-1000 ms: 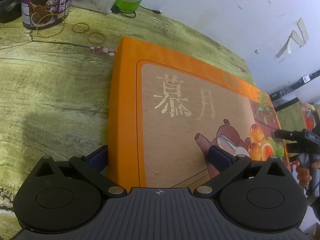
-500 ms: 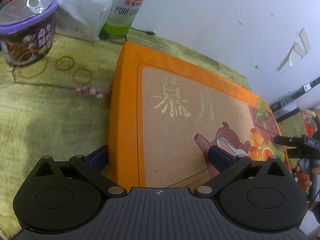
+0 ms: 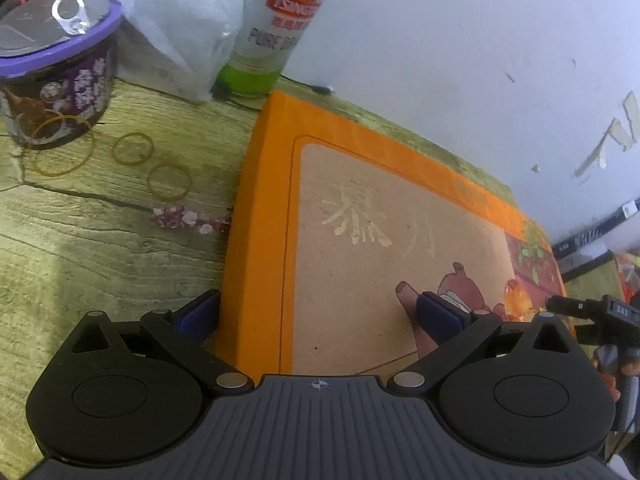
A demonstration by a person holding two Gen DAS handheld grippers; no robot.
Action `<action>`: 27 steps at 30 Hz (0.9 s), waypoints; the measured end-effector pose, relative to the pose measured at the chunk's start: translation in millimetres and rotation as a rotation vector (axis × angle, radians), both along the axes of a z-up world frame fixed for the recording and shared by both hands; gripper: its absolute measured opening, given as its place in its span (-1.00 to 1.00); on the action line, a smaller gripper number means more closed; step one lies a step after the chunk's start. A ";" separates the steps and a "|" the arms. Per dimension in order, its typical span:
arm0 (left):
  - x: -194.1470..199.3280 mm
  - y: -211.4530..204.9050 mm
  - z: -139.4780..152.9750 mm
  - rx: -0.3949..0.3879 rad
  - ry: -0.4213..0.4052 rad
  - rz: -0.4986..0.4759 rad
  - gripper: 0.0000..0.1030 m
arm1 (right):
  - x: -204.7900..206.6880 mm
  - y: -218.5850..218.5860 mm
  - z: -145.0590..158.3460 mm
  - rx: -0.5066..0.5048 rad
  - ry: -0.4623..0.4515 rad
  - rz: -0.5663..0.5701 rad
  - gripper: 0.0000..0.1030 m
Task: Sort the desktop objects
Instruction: 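Lift both grippers up and away from the mooncake box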
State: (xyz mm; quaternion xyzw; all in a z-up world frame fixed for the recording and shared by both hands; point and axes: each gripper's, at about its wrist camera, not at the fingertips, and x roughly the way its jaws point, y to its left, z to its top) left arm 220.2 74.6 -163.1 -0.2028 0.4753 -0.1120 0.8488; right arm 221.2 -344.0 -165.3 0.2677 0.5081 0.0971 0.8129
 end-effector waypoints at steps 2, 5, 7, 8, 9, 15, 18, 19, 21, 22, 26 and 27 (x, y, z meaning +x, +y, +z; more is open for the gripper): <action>-7.0 2.8 9.2 0.016 -0.033 0.011 0.96 | -0.6 -0.9 3.4 -0.010 -0.003 -0.005 0.92; -19.6 8.2 27.1 0.047 -0.081 0.034 0.96 | -3.5 -5.6 17.4 -0.043 -0.042 -0.023 0.92; -31.3 9.5 43.1 0.064 -0.126 0.027 0.96 | -5.9 -9.7 31.5 -0.062 -0.075 -0.035 0.92; -36.6 7.9 50.0 0.072 -0.143 0.014 0.96 | -9.0 -10.3 41.2 -0.081 -0.096 -0.029 0.91; -42.1 4.8 56.5 0.083 -0.160 -0.006 0.96 | -12.8 -8.7 49.7 -0.105 -0.109 -0.012 0.87; -64.4 -28.7 72.9 0.220 -0.208 -0.127 0.89 | -34.5 3.5 86.3 -0.195 -0.124 0.101 0.42; -66.3 -38.8 72.7 0.220 -0.193 -0.133 0.80 | -42.5 7.9 94.0 -0.235 -0.086 0.142 0.31; -67.5 -42.1 73.3 0.218 -0.189 -0.140 0.80 | -44.8 9.4 96.2 -0.250 -0.070 0.154 0.26; -71.9 -50.4 73.7 0.249 -0.178 -0.160 0.76 | -48.1 11.4 99.5 -0.268 -0.034 0.188 0.23; -73.1 -54.2 72.4 0.272 -0.174 -0.171 0.72 | -50.4 12.4 99.7 -0.270 -0.024 0.207 0.23; -81.8 -65.1 65.8 0.335 -0.152 -0.189 0.65 | -58.0 17.3 100.6 -0.276 0.011 0.273 0.11; -83.6 -66.6 62.4 0.348 -0.141 -0.192 0.62 | -59.3 18.4 100.8 -0.277 0.015 0.279 0.11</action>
